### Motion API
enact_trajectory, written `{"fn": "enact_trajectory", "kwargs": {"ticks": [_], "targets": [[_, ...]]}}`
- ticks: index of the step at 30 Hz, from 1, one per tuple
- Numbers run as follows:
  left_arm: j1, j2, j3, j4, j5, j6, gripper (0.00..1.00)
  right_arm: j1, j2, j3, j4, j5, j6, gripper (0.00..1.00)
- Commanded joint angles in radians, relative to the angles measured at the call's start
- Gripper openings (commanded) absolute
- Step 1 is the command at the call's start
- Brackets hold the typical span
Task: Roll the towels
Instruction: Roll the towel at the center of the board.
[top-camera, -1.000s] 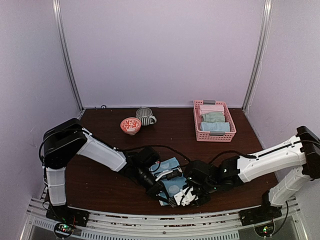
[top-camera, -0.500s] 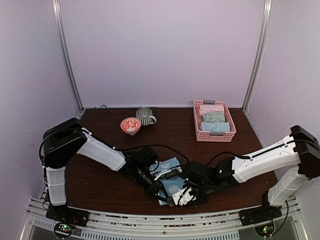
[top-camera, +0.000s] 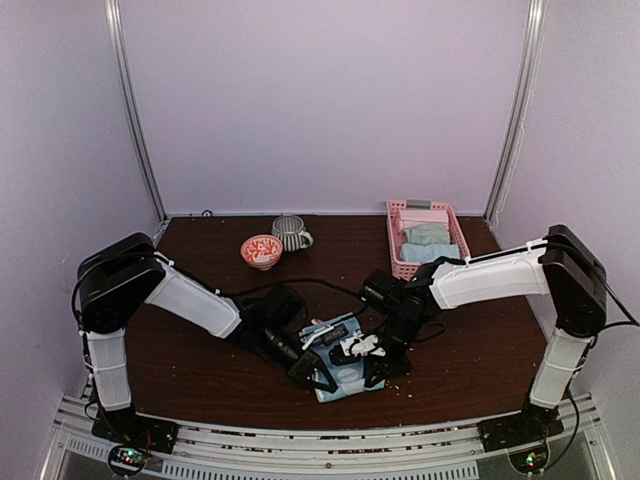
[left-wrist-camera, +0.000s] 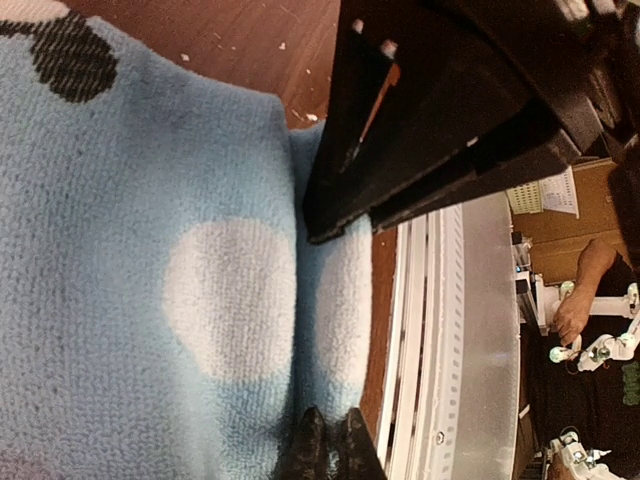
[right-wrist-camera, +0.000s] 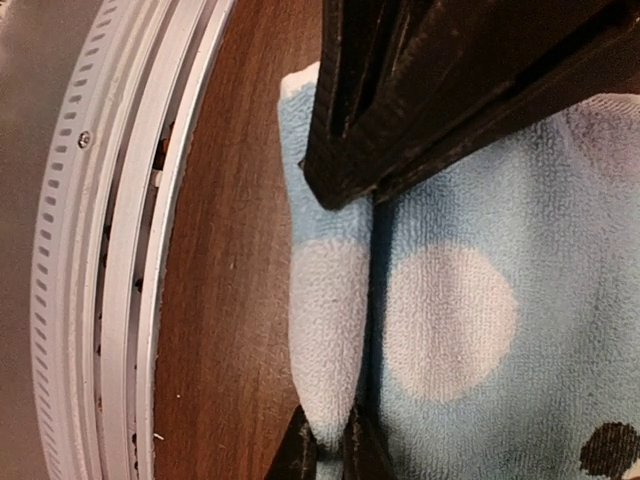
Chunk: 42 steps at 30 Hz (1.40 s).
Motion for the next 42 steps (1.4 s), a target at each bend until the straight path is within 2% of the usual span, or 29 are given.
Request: {"fn": "enact_trajectory", "kwargs": {"ticks": [1,6,11,13,16,19,22,24,25,26,30,34,39,42], "targets": [[0.027,-0.002,-0.033,-0.003,0.043,-0.051,0.00,-0.055,0.093,0.035,-0.265,-0.115,-0.076,0.01],[0.030,0.002,-0.065,0.077,0.063,-0.121,0.00,-0.103,0.194,0.097,-0.347,-0.175,-0.108,0.00],[0.050,-0.027,-0.175,0.380,0.090,-0.346,0.00,-0.155,0.314,0.189,-0.471,-0.239,-0.170,0.00],[0.052,-0.061,-0.194,0.356,0.060,-0.320,0.02,-0.170,0.362,0.227,-0.517,-0.251,-0.181,0.00],[0.052,-0.130,-0.214,0.280,-0.007,-0.245,0.11,-0.183,0.432,0.291,-0.586,-0.263,-0.193,0.00],[0.051,-0.252,-0.265,0.233,-0.120,-0.180,0.21,-0.186,0.480,0.354,-0.630,-0.265,-0.149,0.00],[0.021,-0.410,-0.268,0.091,-0.306,-0.042,0.28,-0.185,0.484,0.398,-0.630,-0.256,-0.092,0.00],[-0.033,-0.526,-0.249,0.004,-0.505,0.092,0.33,-0.184,0.487,0.431,-0.630,-0.240,-0.053,0.00],[-0.073,-0.553,-0.226,-0.041,-0.563,0.150,0.36,-0.184,0.489,0.447,-0.630,-0.235,-0.036,0.00],[-0.112,-0.567,-0.198,-0.083,-0.682,0.198,0.39,-0.185,0.491,0.460,-0.629,-0.232,-0.017,0.00],[-0.265,-0.480,-0.015,-0.283,-0.944,0.390,0.43,-0.184,0.506,0.495,-0.612,-0.220,0.062,0.00],[-0.361,-0.297,0.157,-0.424,-1.078,0.501,0.43,-0.184,0.523,0.513,-0.598,-0.219,0.107,0.00],[-0.402,-0.132,0.242,-0.453,-1.235,0.537,0.44,-0.184,0.536,0.513,-0.594,-0.221,0.115,0.00],[-0.404,-0.095,0.237,-0.427,-1.243,0.553,0.45,-0.184,0.537,0.511,-0.595,-0.228,0.113,0.00]]}}
